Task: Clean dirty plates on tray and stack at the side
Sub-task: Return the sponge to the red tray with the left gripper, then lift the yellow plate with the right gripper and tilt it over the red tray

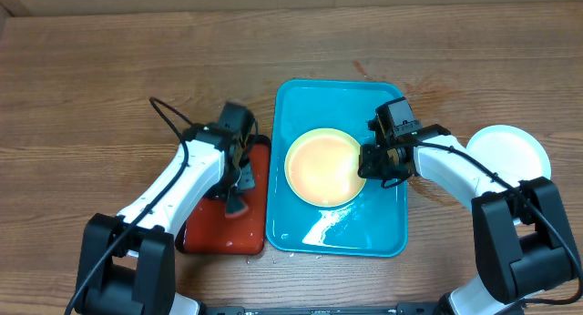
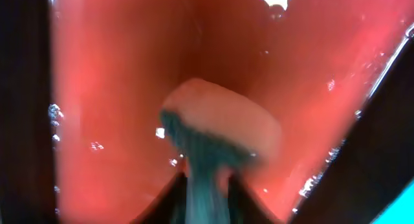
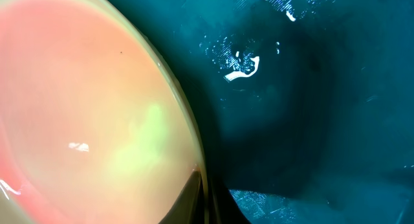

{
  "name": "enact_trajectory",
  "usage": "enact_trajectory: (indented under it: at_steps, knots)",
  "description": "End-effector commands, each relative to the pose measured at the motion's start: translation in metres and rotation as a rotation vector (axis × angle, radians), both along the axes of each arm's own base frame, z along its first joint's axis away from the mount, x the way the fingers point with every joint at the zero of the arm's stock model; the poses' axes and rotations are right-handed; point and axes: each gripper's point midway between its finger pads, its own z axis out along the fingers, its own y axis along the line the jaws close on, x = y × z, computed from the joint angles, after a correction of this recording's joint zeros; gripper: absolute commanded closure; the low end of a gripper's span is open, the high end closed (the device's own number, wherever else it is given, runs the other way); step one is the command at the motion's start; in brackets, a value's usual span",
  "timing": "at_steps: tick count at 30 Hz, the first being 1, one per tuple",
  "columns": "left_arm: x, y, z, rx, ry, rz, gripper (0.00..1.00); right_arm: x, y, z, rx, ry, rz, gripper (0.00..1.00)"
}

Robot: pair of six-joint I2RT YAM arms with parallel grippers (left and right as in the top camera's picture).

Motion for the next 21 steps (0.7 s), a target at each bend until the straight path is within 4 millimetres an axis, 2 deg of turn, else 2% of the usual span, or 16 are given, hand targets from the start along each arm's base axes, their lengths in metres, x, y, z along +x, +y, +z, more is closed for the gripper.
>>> enact_trajectory:
  at_steps: [1, 4, 6, 11, 13, 16, 18, 21]
  knots:
    - [0.007, -0.007, 0.012, -0.045, -0.03, 0.0, 0.6, -0.011, -0.015, -0.013, -0.082, 0.046, 0.003, 0.96]
    - [0.01, -0.007, 0.031, -0.051, -0.052, -0.008, 0.49, -0.014, -0.016, 0.003, -0.09, 0.066, 0.005, 0.96]
    - [0.012, -0.008, 0.047, -0.059, -0.082, -0.013, 0.48, -0.01, -0.014, 0.021, -0.085, 0.047, 0.006, 0.96]
    - [0.017, -0.001, 0.111, -0.092, -0.21, 0.012, 0.36, 0.005, -0.005, 0.08, -0.144, -0.095, 0.041, 0.96]
    - [0.017, 0.007, 0.144, -0.108, -0.28, 0.036, 0.26, 0.011, 0.003, 0.105, -0.198, -0.179, 0.081, 0.96]
    - [0.015, 0.021, 0.193, -0.13, -0.398, 0.079, 0.18, 0.017, 0.026, 0.132, -0.259, -0.294, 0.154, 0.96]
    - [0.011, 0.03, 0.221, -0.142, -0.477, 0.105, 0.03, 0.017, 0.047, 0.144, -0.283, -0.367, 0.199, 0.96]
    - [0.0, 0.041, 0.262, -0.16, -0.597, 0.133, 0.0, 0.014, 0.086, 0.158, -0.303, -0.5, 0.267, 0.96]
